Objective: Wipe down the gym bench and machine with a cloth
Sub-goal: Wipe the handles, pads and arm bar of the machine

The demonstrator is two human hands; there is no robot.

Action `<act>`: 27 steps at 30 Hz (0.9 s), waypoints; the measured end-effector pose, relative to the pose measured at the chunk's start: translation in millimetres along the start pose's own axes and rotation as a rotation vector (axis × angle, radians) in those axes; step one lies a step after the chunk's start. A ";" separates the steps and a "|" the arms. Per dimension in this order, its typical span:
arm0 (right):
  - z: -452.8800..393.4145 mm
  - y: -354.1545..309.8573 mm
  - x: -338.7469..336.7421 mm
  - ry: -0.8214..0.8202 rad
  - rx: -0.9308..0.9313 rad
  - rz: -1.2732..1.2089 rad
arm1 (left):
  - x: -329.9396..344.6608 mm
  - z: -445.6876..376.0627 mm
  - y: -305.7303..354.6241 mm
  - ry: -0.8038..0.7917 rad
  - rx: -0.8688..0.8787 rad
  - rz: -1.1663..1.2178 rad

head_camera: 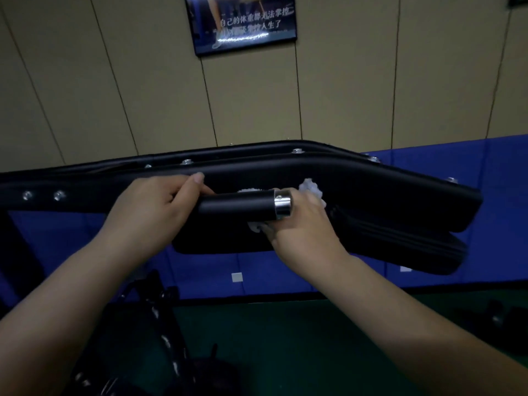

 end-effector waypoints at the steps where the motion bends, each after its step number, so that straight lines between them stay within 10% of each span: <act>1: 0.9 0.2 5.5 0.012 0.031 -0.069 | -4.6 -0.2 -8.0 -0.013 -0.026 0.029; 13: -34.8 -45.3 94.0 -0.371 0.005 0.239 | -56.8 3.7 -57.1 -0.225 0.135 -0.042; 27: 14.8 -36.2 106.5 -0.169 -0.596 0.566 | -54.0 1.9 -83.7 -0.169 0.227 -0.013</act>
Point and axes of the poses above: each hand's wrist, its own z-axis away from the middle knuckle, its own x-axis out of the palm, y = z × x, the point moved 1 cm from there along -z, towards the middle knuckle, and after that the axes turned 11 degrees about -x, right-handed, at the moved point
